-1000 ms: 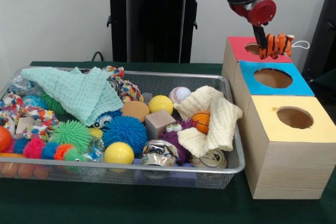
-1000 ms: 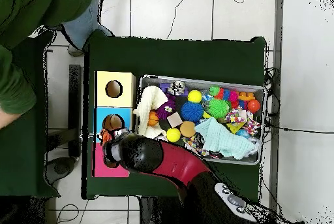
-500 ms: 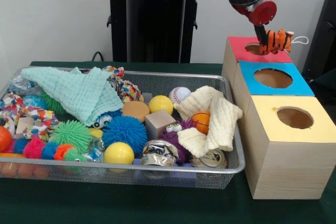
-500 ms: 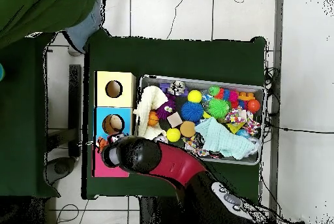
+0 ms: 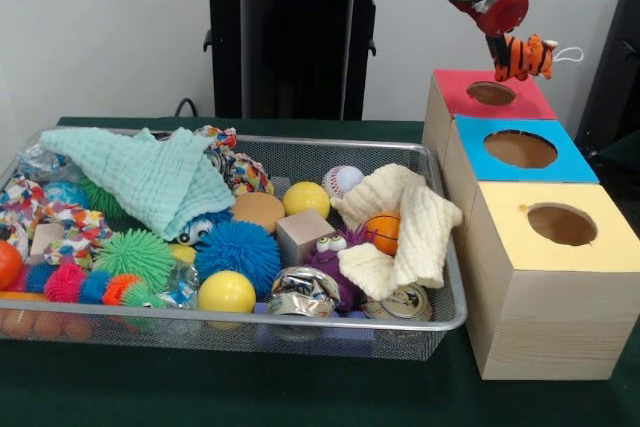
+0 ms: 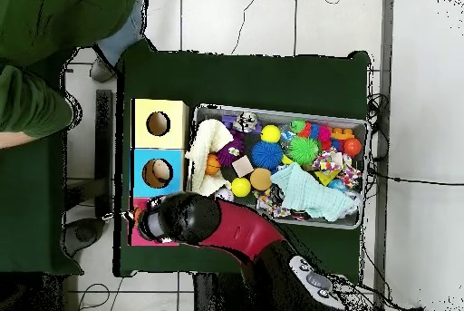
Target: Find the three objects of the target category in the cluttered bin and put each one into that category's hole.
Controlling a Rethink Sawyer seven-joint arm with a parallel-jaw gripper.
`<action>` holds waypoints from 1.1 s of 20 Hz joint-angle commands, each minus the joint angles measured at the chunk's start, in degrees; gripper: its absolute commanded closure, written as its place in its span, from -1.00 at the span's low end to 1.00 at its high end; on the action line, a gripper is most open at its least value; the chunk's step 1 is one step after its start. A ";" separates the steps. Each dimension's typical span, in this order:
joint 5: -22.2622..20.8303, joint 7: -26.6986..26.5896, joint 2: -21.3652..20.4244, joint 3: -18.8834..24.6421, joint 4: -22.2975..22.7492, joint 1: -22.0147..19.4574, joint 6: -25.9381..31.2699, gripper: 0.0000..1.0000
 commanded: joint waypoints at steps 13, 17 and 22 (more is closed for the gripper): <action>-5.78 6.20 2.53 -13.66 -3.42 6.11 1.57 1.00; -4.72 5.52 3.27 -14.04 -3.47 6.33 -1.46 1.00; -2.54 5.70 3.08 -13.80 -2.71 6.19 -5.09 1.00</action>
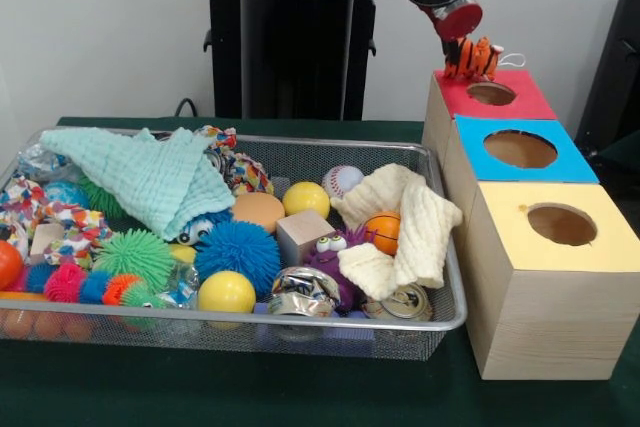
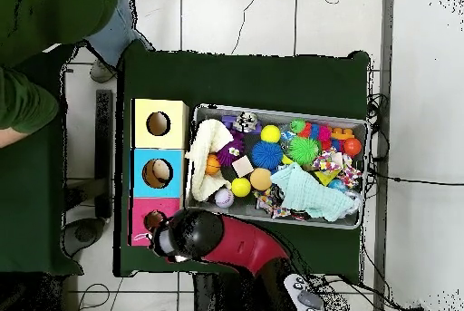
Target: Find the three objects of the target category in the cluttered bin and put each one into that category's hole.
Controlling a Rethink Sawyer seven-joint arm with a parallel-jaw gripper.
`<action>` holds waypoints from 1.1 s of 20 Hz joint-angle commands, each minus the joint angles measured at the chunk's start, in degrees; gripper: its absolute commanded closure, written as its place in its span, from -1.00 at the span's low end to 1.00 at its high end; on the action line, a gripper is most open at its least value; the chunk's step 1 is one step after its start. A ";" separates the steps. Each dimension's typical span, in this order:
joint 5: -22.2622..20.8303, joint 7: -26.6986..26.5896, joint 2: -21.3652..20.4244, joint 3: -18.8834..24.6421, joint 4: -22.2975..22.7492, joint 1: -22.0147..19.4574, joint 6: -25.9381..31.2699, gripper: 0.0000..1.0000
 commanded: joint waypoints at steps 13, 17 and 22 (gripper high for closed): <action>3.65 7.76 2.07 -1.53 -4.22 0.98 -13.07 1.00; 4.46 8.40 1.56 -1.93 -4.69 1.53 -13.03 1.00; 5.82 9.77 1.66 -3.25 -5.75 3.12 -12.98 1.00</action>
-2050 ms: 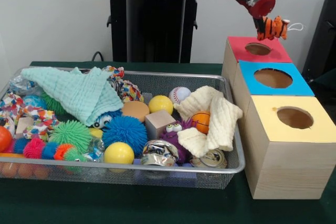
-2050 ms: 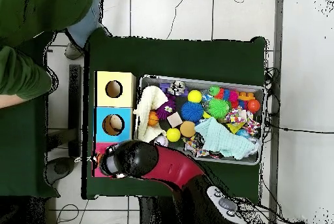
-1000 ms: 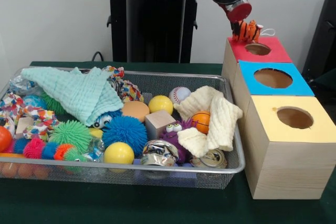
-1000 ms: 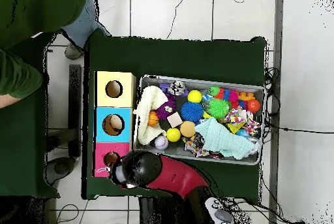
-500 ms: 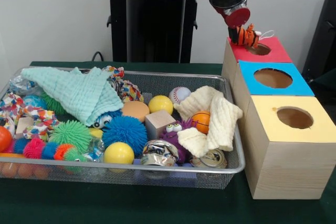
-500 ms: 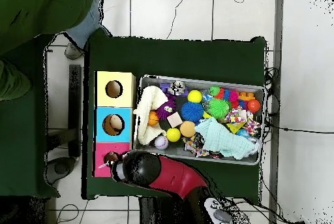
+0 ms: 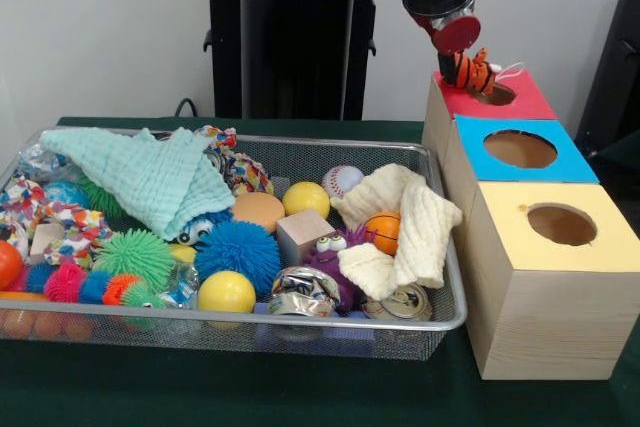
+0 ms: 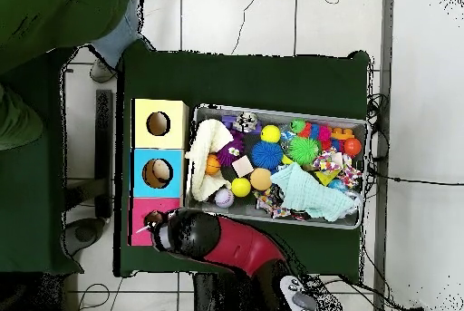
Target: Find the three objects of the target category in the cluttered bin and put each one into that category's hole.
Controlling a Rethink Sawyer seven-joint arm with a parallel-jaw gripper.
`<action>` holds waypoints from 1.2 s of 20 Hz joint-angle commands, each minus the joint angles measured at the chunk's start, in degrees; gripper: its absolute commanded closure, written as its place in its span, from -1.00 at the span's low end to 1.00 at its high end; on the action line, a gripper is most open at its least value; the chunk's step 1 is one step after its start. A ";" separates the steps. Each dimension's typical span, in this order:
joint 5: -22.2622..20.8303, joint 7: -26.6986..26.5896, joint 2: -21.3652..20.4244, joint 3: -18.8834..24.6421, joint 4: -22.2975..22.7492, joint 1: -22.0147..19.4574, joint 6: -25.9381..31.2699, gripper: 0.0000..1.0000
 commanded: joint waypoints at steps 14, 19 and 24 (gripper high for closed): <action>6.18 14.32 4.50 -12.27 -13.32 10.50 -3.20 1.00; 8.08 14.21 5.06 -13.85 -14.91 12.06 -3.57 1.00; 10.00 13.32 4.96 -14.28 -14.54 12.47 -4.82 1.00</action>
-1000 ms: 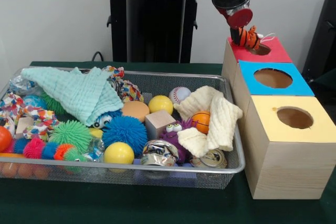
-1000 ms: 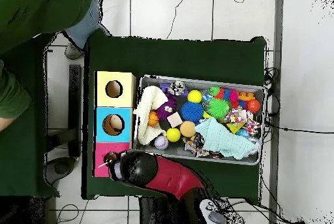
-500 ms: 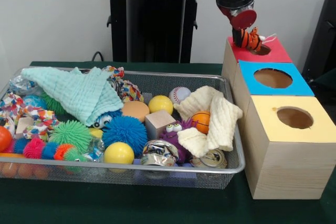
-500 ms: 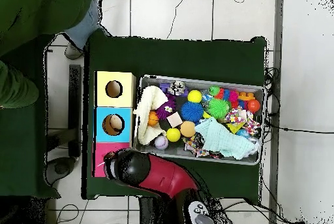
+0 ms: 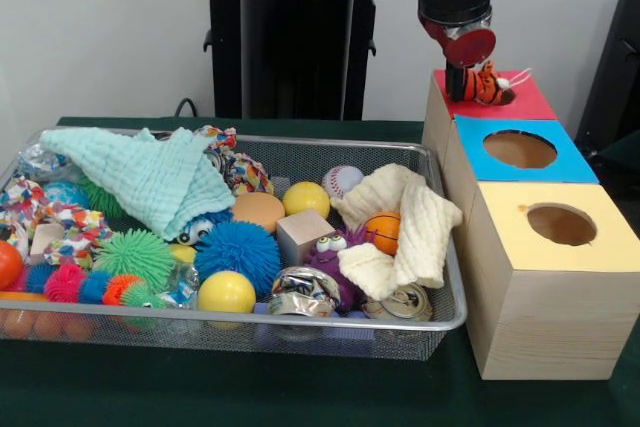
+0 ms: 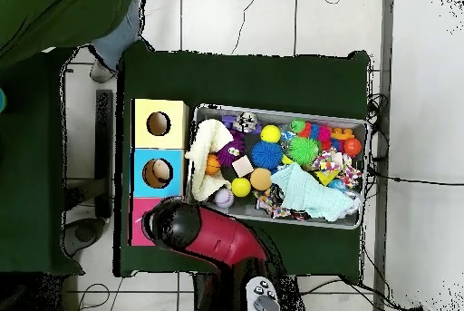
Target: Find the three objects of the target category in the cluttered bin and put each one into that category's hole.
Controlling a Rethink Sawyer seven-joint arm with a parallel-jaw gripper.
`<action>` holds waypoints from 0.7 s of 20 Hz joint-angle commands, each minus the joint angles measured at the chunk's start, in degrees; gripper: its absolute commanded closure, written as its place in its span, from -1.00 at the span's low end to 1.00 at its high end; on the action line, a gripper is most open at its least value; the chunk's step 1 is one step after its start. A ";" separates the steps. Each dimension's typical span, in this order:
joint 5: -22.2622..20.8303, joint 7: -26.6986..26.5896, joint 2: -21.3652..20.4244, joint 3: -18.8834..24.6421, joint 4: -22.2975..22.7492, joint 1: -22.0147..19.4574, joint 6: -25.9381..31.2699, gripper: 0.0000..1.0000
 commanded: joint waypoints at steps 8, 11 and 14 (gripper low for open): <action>5.72 13.15 3.28 -5.16 -8.88 2.02 -3.20 1.00; 5.90 12.87 3.71 -6.00 -9.02 2.61 -3.32 1.00; 5.77 11.99 3.76 -6.47 -9.23 3.01 -3.33 1.00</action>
